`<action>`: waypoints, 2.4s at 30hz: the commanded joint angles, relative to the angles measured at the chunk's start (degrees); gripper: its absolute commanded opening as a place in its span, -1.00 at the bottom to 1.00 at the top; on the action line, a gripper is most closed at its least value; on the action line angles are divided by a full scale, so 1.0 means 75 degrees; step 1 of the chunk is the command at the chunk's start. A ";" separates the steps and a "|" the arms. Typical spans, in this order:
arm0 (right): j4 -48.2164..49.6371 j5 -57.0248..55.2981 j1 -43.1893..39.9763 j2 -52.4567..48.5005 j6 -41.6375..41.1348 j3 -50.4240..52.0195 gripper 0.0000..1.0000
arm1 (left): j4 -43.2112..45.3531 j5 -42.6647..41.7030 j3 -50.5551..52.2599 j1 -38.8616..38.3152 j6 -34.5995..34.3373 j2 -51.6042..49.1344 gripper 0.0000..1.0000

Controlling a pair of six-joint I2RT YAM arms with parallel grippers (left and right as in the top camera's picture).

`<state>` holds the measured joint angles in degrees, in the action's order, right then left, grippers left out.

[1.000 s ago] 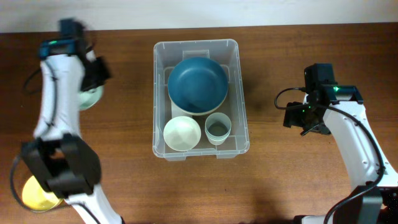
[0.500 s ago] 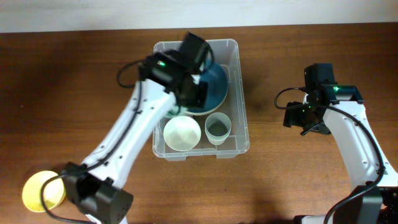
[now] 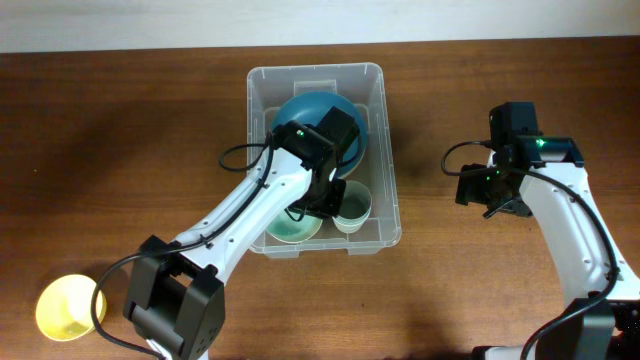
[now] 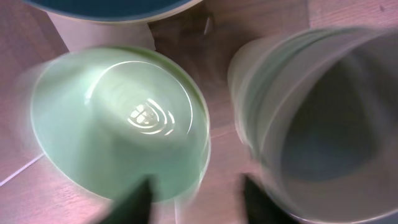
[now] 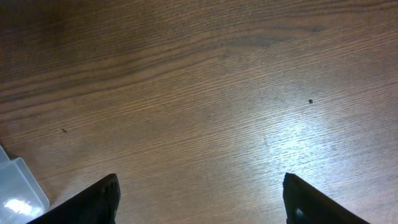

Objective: Pack container
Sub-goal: 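Place the mint-green bowl into the white bowl in the container, then move the left gripper to the yellow bowl and grasp it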

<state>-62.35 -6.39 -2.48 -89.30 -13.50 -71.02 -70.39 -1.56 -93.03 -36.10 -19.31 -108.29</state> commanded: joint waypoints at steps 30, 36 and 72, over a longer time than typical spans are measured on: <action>-0.0003 -0.0009 -0.0023 -0.0029 -0.0029 -0.0140 0.59 | -0.0262 0.0979 0.2903 0.9725 -0.1134 0.3200 0.85; -0.0003 0.0052 -0.0023 -0.0029 -0.0032 -0.0140 0.59 | 0.1431 0.0991 0.4409 1.0258 -0.1131 0.3197 0.85; 0.0003 0.0012 -0.0023 -0.0029 -0.0029 -0.0140 0.59 | 0.3153 0.0697 0.4453 0.9976 -0.1067 0.1393 -0.99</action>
<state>-62.37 -6.17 -2.48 -89.30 -13.50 -71.13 -45.76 6.87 -57.63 40.58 -27.27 -98.78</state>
